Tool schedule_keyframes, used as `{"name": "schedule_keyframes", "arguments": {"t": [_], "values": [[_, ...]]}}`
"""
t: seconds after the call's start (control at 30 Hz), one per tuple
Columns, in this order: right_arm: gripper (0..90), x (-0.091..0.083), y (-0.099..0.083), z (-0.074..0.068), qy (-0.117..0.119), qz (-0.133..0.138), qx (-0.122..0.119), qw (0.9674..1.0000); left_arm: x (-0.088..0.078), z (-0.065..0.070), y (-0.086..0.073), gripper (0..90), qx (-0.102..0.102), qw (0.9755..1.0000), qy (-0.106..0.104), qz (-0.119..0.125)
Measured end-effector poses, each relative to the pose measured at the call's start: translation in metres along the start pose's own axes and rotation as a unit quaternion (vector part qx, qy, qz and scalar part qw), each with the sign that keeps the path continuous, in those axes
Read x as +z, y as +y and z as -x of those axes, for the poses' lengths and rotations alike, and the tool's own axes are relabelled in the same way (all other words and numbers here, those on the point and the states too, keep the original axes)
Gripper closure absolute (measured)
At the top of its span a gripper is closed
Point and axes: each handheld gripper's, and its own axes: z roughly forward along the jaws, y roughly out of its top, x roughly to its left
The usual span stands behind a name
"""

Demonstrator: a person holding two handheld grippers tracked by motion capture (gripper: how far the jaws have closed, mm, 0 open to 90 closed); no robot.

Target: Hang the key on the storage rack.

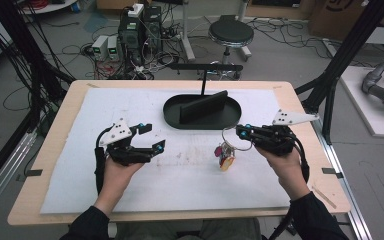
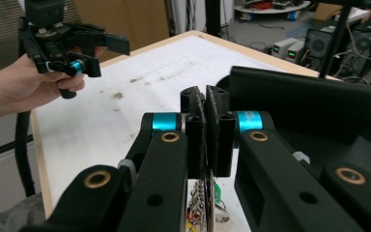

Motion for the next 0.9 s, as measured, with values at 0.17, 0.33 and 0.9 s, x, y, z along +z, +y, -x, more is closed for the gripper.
{"name": "schedule_keyframes", "arguments": {"t": [0.17,0.33,0.9], "values": [[87.6,0.007,0.005,-0.005,0.015,0.003,-0.006,0.9999,0.017,0.008,0.01,23.5,0.006,0.9988,-0.049,-0.004],[87.6,0.012,0.009,-0.008,0.024,0.005,-0.012,0.9996,0.037,0.017,0.016,23.6,0.009,0.9954,-0.095,-0.009],[87.6,0.02,0.01,-0.019,0.08,0.0,-0.025,0.9965,0.073,0.042,0.024,33.4,0.042,0.9839,-0.173,-0.019]]}}
